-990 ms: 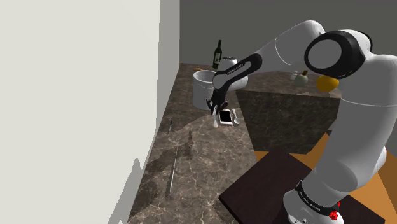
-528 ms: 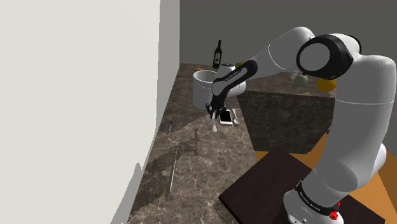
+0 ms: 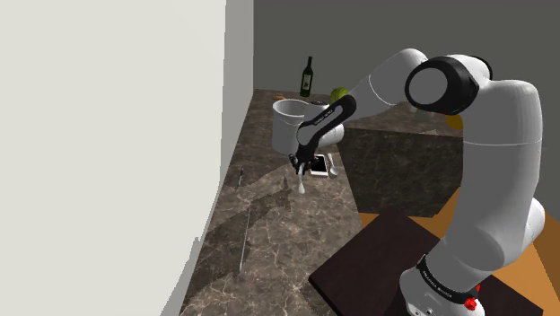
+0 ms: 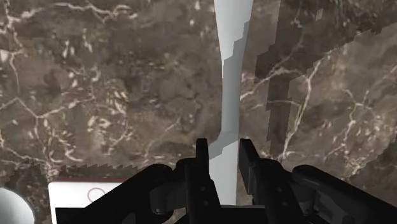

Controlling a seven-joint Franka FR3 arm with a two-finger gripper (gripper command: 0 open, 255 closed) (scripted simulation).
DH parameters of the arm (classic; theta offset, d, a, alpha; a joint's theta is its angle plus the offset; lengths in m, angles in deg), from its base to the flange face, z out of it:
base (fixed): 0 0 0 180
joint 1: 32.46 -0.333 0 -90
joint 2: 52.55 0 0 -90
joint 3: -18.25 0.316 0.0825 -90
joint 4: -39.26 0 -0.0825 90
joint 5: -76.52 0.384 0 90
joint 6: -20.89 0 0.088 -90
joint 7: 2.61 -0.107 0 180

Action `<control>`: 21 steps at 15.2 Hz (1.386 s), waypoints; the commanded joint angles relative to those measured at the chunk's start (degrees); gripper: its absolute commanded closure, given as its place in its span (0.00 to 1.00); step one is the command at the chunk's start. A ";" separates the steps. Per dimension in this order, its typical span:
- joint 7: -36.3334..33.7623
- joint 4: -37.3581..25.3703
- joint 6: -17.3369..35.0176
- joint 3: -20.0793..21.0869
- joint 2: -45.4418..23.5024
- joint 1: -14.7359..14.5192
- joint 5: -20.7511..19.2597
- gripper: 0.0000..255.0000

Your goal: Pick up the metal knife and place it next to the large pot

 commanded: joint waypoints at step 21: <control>0.13 -0.47 3.06 -0.08 -3.50 -0.09 -0.08 0.00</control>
